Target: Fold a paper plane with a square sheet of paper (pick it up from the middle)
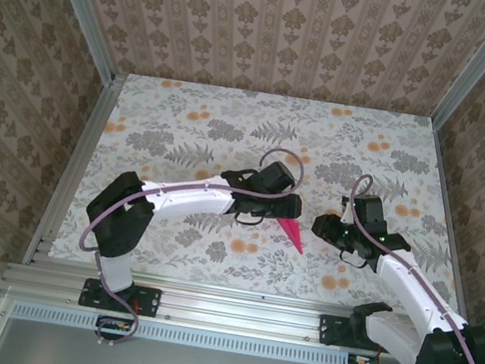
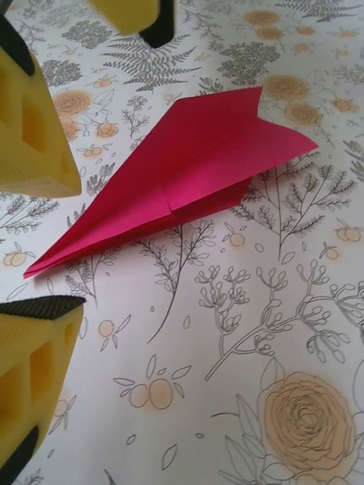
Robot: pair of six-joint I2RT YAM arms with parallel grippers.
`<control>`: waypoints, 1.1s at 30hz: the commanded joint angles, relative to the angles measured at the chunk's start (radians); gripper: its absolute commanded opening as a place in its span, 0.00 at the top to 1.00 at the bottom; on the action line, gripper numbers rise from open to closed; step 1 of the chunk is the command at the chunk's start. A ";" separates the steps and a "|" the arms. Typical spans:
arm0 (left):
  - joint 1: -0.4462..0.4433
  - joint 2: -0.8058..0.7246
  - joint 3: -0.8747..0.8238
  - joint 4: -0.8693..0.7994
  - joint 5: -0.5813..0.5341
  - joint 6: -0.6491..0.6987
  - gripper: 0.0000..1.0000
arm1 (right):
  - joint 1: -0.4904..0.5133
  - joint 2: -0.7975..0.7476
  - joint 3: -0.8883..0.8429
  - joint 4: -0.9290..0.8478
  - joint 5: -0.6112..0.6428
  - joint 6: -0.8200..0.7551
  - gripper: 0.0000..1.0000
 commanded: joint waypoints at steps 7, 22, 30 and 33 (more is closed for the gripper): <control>-0.009 0.132 0.082 -0.122 -0.067 -0.107 0.28 | -0.008 0.018 -0.027 0.074 -0.055 -0.045 0.54; 0.021 0.077 -0.082 0.031 -0.035 -0.113 0.85 | -0.005 0.156 -0.020 0.155 -0.265 -0.074 0.53; 0.048 0.012 -0.225 0.176 0.019 -0.054 1.00 | 0.039 0.190 0.023 0.131 -0.292 -0.129 0.53; 0.060 0.006 -0.252 0.215 0.047 -0.031 1.00 | 0.066 0.207 0.044 0.096 -0.250 -0.155 0.52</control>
